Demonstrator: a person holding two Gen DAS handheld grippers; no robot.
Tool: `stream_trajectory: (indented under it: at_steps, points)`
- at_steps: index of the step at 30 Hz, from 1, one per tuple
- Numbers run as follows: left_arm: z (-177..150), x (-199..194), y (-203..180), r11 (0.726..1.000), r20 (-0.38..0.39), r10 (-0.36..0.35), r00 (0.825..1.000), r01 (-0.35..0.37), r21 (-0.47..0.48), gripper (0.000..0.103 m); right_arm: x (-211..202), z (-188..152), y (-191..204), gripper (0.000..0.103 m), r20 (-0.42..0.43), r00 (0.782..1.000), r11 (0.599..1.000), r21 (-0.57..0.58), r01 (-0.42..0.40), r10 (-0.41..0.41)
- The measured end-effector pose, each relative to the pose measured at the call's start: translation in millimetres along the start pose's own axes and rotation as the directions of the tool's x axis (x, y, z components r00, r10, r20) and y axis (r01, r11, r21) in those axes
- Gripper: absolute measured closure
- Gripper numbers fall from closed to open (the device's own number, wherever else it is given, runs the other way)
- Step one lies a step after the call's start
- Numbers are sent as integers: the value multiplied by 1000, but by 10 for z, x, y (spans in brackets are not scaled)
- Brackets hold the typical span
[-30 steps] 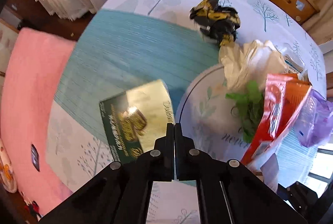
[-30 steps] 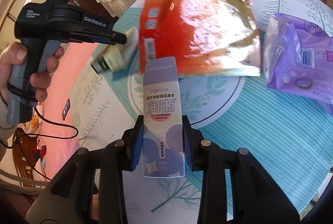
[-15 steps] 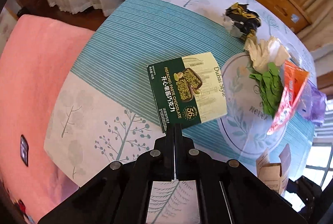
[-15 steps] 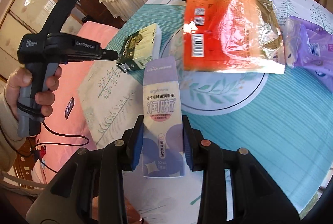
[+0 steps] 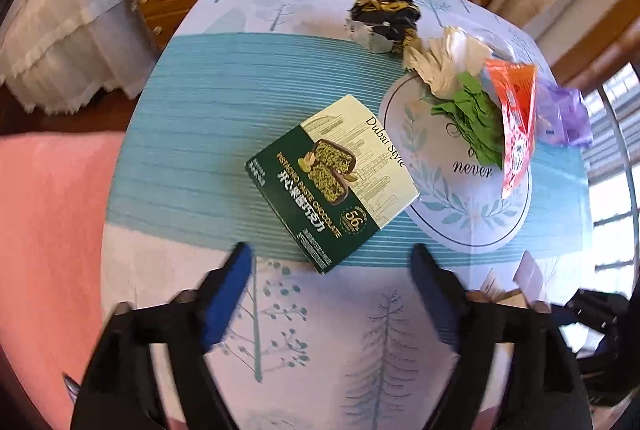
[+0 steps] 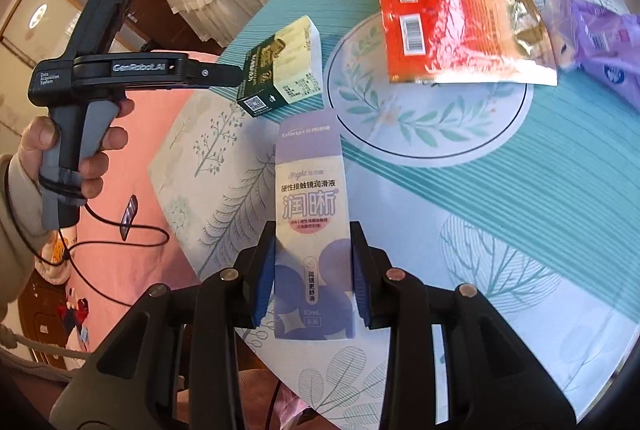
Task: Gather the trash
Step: 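Grasp the green Dubai Style chocolate box with the left tool while the right tool holds the bottle box, then carry the chocolate box and bottle box over the bin with both tools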
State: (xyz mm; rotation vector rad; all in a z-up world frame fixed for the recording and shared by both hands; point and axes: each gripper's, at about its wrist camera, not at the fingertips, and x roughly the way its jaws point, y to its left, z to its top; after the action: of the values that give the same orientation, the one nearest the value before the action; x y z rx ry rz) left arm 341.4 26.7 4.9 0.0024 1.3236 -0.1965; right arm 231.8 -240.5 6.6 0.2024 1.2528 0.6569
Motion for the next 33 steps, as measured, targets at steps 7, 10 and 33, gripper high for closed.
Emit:
stream_trajectory:
  at_steps: [7, 10, 33]
  points:
    - [210, 146, -60, 958, 0, -45, 999, 43, 284, 3, 112, -31, -65, 73, 41, 999, 999, 41, 13, -14]
    - [301, 288, -132, 904, -38, -62, 997, 73, 421, 3, 178, -13, -109, 73, 66, 998, 998, 66, 15, -19]
    - [709, 1084, -229, 848, -91, 2, 996, 46, 528, 2, 260, -120, -267, 73, 99, 994, 992, 124, 22, -35]
